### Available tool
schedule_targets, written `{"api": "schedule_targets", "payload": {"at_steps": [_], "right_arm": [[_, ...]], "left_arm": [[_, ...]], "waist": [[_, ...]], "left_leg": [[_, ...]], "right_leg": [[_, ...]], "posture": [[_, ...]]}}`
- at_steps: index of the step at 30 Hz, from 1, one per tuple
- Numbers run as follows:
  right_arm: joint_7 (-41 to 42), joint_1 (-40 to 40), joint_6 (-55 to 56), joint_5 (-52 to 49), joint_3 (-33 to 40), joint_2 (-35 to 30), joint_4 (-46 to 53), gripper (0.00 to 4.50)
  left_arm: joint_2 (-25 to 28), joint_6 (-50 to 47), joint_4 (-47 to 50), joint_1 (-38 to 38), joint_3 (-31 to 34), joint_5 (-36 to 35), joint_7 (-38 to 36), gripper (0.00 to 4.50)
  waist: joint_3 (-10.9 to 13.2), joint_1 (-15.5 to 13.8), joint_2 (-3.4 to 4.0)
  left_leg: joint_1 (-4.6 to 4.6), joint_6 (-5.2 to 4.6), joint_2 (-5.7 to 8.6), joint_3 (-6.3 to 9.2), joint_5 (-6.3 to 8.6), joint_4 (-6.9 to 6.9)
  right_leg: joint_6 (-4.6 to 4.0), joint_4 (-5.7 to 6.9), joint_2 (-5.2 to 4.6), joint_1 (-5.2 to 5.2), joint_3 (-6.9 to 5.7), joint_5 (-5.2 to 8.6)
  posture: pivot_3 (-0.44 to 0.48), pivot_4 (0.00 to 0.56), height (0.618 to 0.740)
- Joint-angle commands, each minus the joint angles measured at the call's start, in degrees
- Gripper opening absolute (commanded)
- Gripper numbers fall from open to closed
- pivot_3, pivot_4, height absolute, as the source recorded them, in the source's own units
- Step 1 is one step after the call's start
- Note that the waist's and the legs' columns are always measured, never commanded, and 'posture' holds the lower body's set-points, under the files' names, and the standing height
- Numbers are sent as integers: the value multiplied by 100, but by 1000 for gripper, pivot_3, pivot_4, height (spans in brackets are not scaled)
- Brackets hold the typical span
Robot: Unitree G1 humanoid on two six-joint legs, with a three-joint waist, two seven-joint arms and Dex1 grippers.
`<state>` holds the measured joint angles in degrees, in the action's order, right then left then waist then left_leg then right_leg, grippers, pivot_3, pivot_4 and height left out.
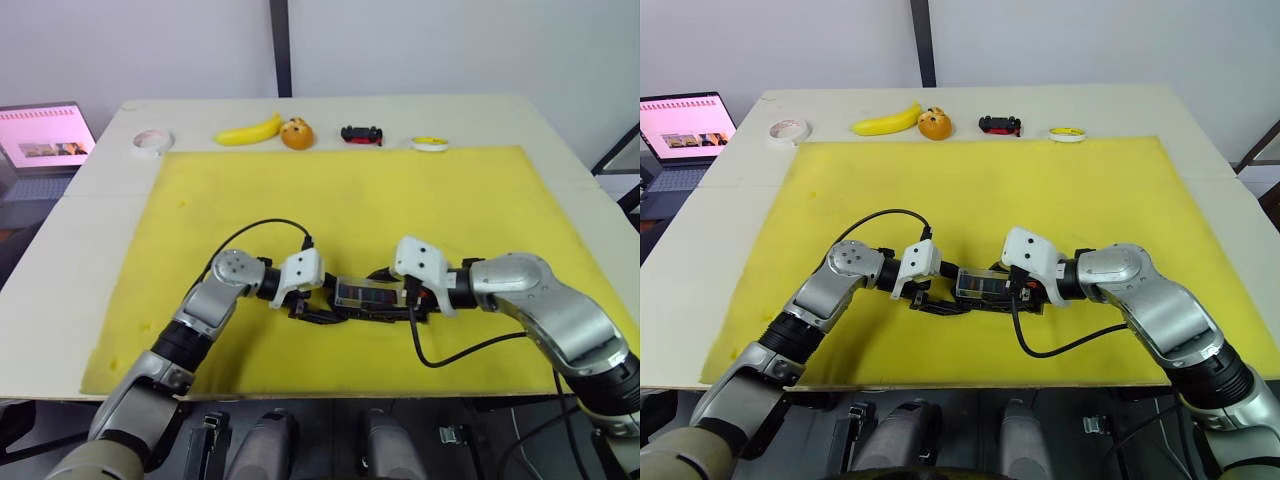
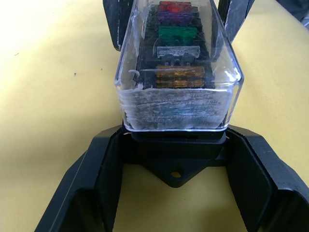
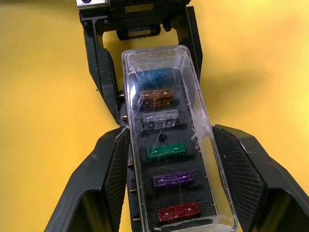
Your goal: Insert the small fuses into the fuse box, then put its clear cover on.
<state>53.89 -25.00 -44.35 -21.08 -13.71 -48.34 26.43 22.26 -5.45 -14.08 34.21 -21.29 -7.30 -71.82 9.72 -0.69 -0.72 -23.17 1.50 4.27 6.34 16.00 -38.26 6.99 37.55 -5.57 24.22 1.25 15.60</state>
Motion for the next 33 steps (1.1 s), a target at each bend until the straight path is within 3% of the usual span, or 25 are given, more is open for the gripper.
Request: {"api": "schedule_targets", "payload": {"at_steps": [1,21,31,33], "right_arm": [[19,-126,-48,-119,220,-8,253,2897],[37,-46,-148,-244,466,-94,589,2897],[-172,36,-38,-778,886,410,480,2897],[-244,93,37,-858,951,578,445,2330]], "left_arm": [[-36,7,105,38,23,15,53,2531],[-53,54,34,82,32,49,76,2531],[-69,52,30,59,20,49,77,2531],[-71,48,30,57,24,47,80,2531]], "waist": [[0,0,0],[0,-1,0],[0,-2,0],[0,0,0]], "left_leg": [[0,0,0,0,0,0],[0,-1,0,0,1,0],[0,-2,0,1,1,0],[0,-1,0,0,1,0]], "right_leg": [[0,0,0,0,0,0],[0,0,0,0,0,0],[0,0,0,0,0,0],[0,0,0,0,1,0]], "posture": [[0,150,740],[0,150,740],[0,150,740],[0,150,740]]}}
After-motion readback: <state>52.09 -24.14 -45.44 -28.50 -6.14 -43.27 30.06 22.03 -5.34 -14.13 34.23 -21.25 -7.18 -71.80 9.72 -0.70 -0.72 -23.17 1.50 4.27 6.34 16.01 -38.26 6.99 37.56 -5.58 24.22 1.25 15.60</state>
